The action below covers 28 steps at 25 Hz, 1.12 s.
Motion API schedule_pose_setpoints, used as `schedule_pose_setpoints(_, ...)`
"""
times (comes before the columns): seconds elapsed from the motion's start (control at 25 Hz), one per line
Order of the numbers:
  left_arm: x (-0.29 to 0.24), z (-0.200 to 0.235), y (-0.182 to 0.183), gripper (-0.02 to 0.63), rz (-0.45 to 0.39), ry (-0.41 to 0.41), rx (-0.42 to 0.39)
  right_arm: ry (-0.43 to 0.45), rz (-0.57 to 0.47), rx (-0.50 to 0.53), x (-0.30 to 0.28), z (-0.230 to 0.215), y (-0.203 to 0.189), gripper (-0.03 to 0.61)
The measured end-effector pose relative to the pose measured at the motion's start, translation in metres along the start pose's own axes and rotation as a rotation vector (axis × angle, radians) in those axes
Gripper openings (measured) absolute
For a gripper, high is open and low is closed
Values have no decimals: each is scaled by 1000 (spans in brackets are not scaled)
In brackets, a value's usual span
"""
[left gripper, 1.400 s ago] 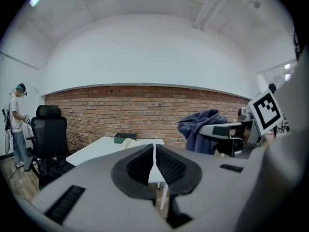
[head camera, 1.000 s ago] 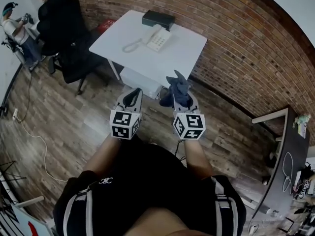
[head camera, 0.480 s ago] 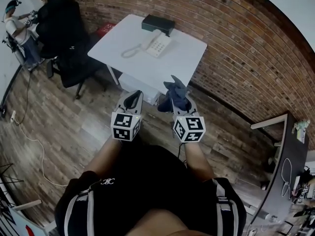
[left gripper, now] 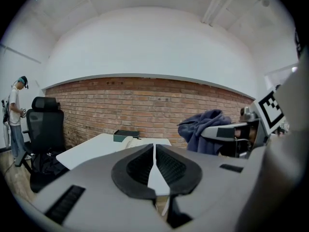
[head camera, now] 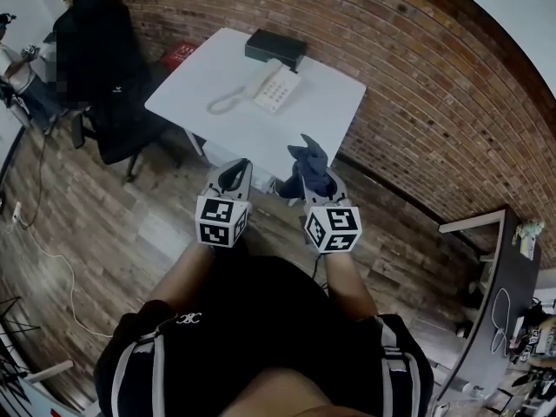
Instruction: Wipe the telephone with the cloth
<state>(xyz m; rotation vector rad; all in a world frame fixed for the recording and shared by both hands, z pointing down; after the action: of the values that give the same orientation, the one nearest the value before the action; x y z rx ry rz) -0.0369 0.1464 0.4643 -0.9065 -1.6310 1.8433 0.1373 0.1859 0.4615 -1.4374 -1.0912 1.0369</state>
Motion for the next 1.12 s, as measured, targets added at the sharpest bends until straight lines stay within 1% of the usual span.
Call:
schedule_pose_setpoints(0.12, -25, 23, 0, 15, 12, -10, 6, -6, 12, 5, -32, -5, -1, 69)
schedule_pose_setpoints(0.24, -57, 48, 6, 15, 27, -39, -3, -26, 10, 9, -70, -15, 5, 69)
schedule_pose_setpoints(0.36, -89, 75, 20, 15, 38, -68, -21, -58, 4, -10, -109, -24, 13, 69)
schedule_pose_setpoints(0.56, -139, 124, 44, 15, 23, -97, -39, -98, -2, -18, -169, -35, 25, 69)
schedule_pose_setpoints(0.96, -205, 226, 51, 15, 39, -108, 6, -166, 37, -32, -284, -52, 28, 69)
schedule_pose_setpoints(1.12, -226, 255, 46, 15, 64, -117, 18, -187, 42, -23, -318, -65, 28, 69)
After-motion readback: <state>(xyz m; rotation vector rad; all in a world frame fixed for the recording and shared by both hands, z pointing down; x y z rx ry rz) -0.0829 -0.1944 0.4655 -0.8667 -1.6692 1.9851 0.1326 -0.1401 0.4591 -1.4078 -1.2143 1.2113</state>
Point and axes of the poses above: the fingertips, and each gripper's own axes: x backward along the fingers, z to its left, y out of its top, the point moved 5 cm from there along x, backward along the fingers, and after that the axes turned 8 degrees about -z, right-handed, at the moved point
